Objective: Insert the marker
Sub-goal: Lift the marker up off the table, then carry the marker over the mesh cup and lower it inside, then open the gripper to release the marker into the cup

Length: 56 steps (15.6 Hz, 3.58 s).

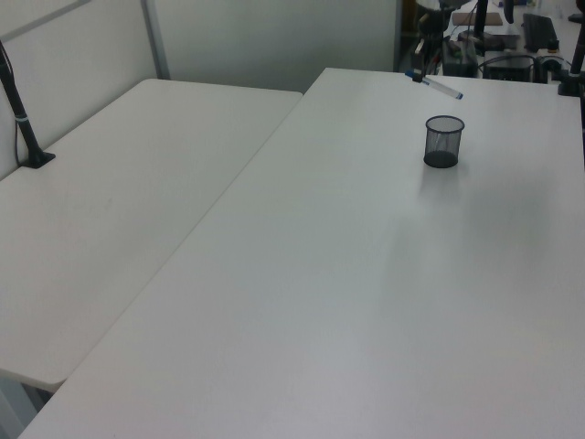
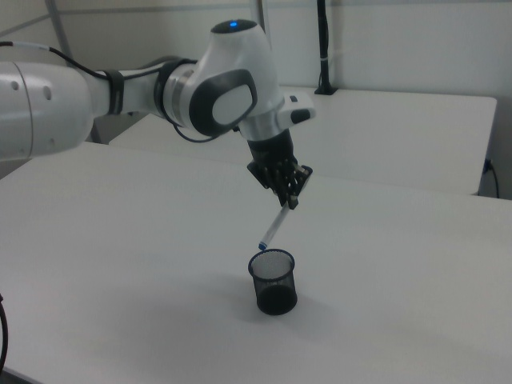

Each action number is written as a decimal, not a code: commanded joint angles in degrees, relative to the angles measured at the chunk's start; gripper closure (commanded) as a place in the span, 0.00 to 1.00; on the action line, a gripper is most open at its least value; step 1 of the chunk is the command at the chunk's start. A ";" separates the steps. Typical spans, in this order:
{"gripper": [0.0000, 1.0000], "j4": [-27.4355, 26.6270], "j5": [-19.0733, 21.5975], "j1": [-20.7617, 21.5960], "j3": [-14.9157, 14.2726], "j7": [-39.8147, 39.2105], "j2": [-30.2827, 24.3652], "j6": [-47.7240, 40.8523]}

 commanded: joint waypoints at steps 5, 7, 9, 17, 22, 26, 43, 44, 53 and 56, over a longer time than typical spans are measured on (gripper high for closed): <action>1.00 -3.44 0.81 -0.92 -0.21 -1.61 2.94 6.58; 0.99 -3.44 0.81 -0.84 -0.21 -1.52 4.09 8.52; 0.99 -3.44 0.98 -0.66 -0.21 -1.17 4.09 8.62; 0.98 -3.44 0.81 -0.75 -0.12 -3.00 3.74 3.88; 0.97 -3.53 0.54 -0.49 -0.12 -3.80 3.83 1.24; 0.95 -3.44 0.45 -0.49 -0.21 -4.68 3.65 -1.05; 0.66 -2.03 2.47 -2.77 -0.30 -5.21 2.07 -3.16; 0.63 -2.03 2.82 -3.12 -0.30 -5.30 1.72 -3.16; 0.00 5.17 3.44 -1.63 0.49 -5.30 -4.51 -17.29; 0.00 5.09 3.35 1.27 0.49 -5.30 -9.34 -25.99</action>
